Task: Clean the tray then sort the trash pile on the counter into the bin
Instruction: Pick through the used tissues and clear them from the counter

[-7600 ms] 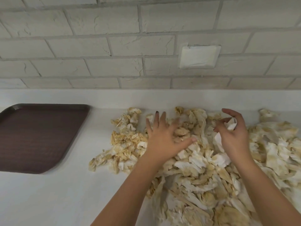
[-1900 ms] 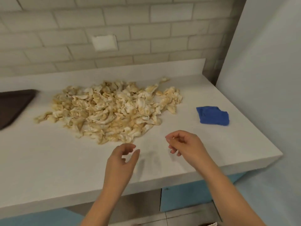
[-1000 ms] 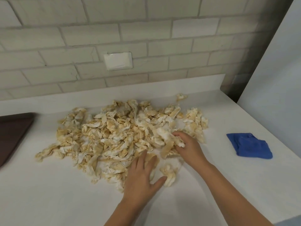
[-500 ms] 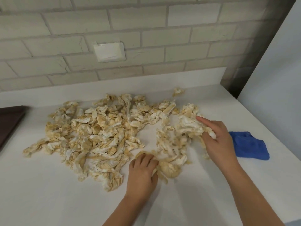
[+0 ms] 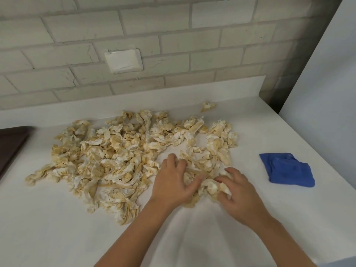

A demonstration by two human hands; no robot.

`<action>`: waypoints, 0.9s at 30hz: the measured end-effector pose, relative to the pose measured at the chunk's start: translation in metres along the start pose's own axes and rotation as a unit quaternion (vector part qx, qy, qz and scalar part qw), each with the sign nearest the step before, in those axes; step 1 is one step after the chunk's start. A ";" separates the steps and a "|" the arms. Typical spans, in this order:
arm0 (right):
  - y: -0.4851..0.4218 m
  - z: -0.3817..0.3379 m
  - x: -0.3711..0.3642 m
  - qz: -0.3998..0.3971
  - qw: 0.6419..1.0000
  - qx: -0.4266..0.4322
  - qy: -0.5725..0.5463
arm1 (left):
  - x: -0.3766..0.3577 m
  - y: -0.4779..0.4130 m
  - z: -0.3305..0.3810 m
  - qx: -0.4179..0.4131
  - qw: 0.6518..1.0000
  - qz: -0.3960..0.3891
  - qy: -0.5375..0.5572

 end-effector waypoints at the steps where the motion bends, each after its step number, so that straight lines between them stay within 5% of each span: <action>1: 0.003 -0.004 -0.006 0.016 0.999 0.018 0.027 | -0.012 -0.005 -0.001 -0.012 0.999 -0.039 -0.009; 4: 0.009 -0.011 -0.010 0.075 0.996 0.032 0.043 | -0.037 -0.002 -0.002 -0.072 0.988 -0.133 -0.011; 7: 0.012 -0.017 -0.009 0.129 0.987 0.080 0.044 | -0.040 0.016 -0.007 -0.101 0.986 -0.134 0.015; 10: 0.012 -0.007 0.000 0.140 0.983 0.049 -0.104 | -0.031 0.036 -0.015 -0.092 0.990 -0.096 0.040; 14: 0.018 0.003 0.024 0.162 0.936 -0.019 -0.312 | -0.014 0.058 -0.015 -0.065 0.995 -0.033 0.062; 18: 0.021 0.001 0.042 0.154 0.908 -0.029 -0.389 | -0.007 0.067 -0.019 -0.023 0.994 -0.030 0.103; 23: 0.037 0.014 0.053 0.187 0.933 -0.010 -0.308 | 0.012 0.068 -0.043 0.116 0.955 -0.006 0.272; 27: 0.053 0.031 0.032 0.157 0.986 0.023 -0.048 | 0.028 0.060 -0.052 0.184 0.919 -0.058 0.343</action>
Point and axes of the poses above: each hand's wrist, its own y-axis away from the middle knuckle, its own x-axis out of the back of the hand, z = x × y, the point moved 10 cm from there along -y, towards the middle knuckle, and after that the axes turned 4 degrees about z, right-handed, at the moved point
